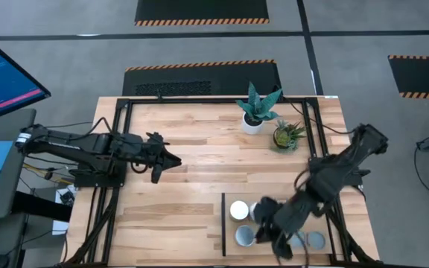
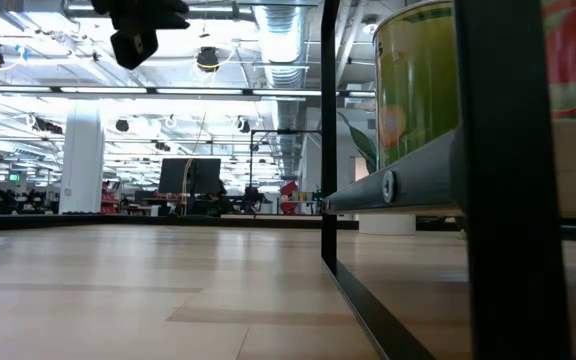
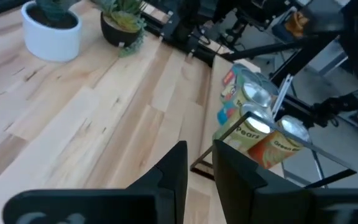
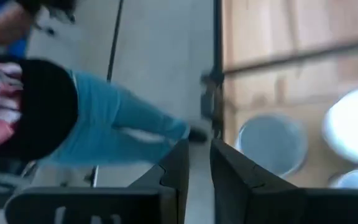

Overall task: Pick and place cans onto a shelf
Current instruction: Adjust the cans on the shelf

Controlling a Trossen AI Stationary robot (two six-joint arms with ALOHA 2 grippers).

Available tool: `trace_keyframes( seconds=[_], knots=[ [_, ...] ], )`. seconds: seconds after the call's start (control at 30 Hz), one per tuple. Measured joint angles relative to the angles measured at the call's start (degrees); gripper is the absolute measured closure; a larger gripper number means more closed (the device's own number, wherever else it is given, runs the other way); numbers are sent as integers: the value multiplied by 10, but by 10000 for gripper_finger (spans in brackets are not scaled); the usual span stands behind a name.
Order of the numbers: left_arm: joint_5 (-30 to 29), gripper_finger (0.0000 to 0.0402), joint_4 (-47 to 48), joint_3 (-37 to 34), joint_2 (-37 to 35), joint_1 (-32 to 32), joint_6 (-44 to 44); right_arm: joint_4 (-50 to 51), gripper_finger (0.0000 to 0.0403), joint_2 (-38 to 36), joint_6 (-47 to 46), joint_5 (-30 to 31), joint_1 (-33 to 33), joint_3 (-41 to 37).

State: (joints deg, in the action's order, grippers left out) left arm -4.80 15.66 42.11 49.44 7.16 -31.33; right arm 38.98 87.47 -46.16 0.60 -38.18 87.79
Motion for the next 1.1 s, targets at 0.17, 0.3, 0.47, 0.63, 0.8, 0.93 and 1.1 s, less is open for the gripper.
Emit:
trace_keyframes(
  seconds=[0.17,0.3,0.47,0.63,0.8,0.93,1.1],
  knots=[
    [5,340,3,0,20,0,0,7,310,66,-68,-23,-50,0],
    [5,340,3,0,41,0,0,63,310,105,-94,-20,-75,1],
    [12,340,4,0,63,0,-6,149,310,142,-140,-17,-72,0],
    [14,340,1,0,71,0,-7,154,310,150,-123,-2,-55,1],
    [14,340,0,0,68,1,-6,152,310,142,-110,30,-37,1],
    [14,340,0,0,68,2,1,143,310,142,-91,39,-28,1],
    [14,340,0,0,68,2,2,124,310,151,-69,37,-24,0]
  ],
)
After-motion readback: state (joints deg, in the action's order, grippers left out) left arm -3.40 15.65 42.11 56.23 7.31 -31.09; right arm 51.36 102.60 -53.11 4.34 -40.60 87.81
